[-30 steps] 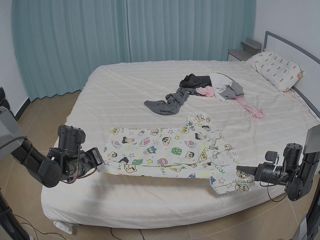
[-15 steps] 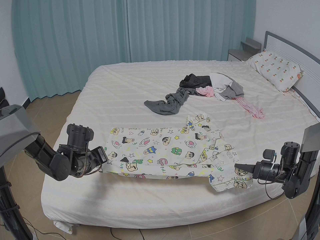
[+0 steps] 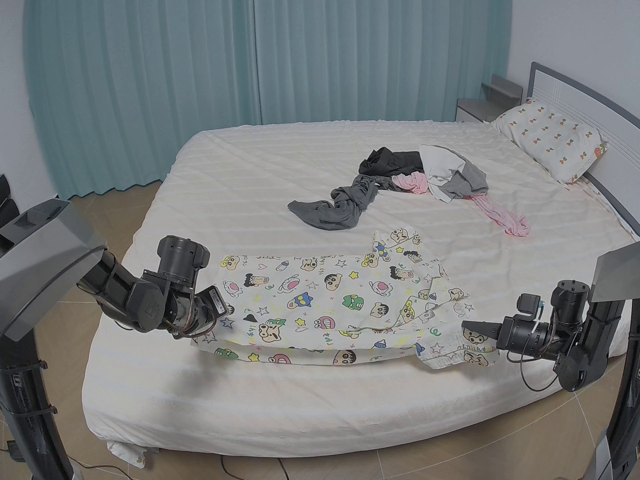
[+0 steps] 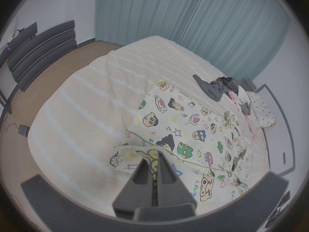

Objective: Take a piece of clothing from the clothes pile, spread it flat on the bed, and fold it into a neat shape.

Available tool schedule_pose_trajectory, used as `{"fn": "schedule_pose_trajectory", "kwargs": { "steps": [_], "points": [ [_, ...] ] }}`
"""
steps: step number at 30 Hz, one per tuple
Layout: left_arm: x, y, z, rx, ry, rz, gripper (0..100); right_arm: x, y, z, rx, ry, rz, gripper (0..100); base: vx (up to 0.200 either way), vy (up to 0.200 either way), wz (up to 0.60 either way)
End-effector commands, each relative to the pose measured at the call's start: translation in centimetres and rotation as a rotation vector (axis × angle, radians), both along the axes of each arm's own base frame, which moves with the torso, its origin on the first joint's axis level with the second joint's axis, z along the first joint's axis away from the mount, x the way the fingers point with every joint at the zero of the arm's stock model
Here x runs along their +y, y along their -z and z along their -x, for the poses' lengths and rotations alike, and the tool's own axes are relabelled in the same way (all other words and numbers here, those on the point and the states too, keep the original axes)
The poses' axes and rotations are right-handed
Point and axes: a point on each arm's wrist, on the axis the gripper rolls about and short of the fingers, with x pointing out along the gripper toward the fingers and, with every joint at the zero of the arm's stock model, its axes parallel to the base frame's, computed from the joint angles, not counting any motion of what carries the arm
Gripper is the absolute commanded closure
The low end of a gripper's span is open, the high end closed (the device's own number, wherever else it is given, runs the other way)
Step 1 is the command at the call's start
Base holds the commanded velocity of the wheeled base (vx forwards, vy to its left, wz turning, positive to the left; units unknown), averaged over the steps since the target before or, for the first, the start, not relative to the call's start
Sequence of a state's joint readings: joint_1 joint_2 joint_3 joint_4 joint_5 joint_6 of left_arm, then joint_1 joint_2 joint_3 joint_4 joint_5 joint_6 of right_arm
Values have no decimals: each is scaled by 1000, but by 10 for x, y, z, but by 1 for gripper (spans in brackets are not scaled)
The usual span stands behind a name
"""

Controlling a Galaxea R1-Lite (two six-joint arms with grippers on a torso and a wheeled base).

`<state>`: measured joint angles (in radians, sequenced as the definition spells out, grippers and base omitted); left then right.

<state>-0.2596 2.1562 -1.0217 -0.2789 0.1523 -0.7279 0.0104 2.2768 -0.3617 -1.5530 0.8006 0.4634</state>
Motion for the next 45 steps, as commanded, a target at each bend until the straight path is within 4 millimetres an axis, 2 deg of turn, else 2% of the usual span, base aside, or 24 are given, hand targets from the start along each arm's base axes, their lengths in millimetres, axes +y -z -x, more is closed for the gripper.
{"fn": "schedule_pose_trajectory", "kwargs": {
  "steps": [1,7,9,10,11,17,20,24,32,39,44,45],
  "points": [
    [-1,6,-1,22,-14,10,100,1,-2,12,21,-10,1,100,0,0,0],
    [7,1,25,59,-7,5,100,1,-6,32,37,-19,22,100,0,0,0],
    [7,1,25,59,-7,5,100,1,-6,32,37,-19,22,100,0,0,0],
    [10,-1,40,77,-1,-5,100,0,-2,42,57,-28,45,100,0,0,0],
    [12,-2,45,86,5,-12,100,0,-1,47,63,-34,56,100,0,0,0],
    [16,9,64,152,51,-64,100,0,11,62,111,-58,99,100,0,0,0],
    [16,14,67,171,57,-70,100,0,14,64,119,-65,110,100,0,0,0],
    [12,31,68,226,70,-83,100,2,22,65,135,-79,126,100,0,0,0],
    [10,43,82,292,90,-105,100,2,26,76,156,-102,151,100,0,0,0],
    [13,44,85,318,83,-117,100,1,31,76,166,-102,160,100,0,0,0],
    [11,37,75,301,85,-111,100,-1,28,67,132,-87,150,100,0,0,0],
    [8,33,67,281,84,-104,100,-1,27,62,115,-83,149,100,0,0,0]
  ]
}}
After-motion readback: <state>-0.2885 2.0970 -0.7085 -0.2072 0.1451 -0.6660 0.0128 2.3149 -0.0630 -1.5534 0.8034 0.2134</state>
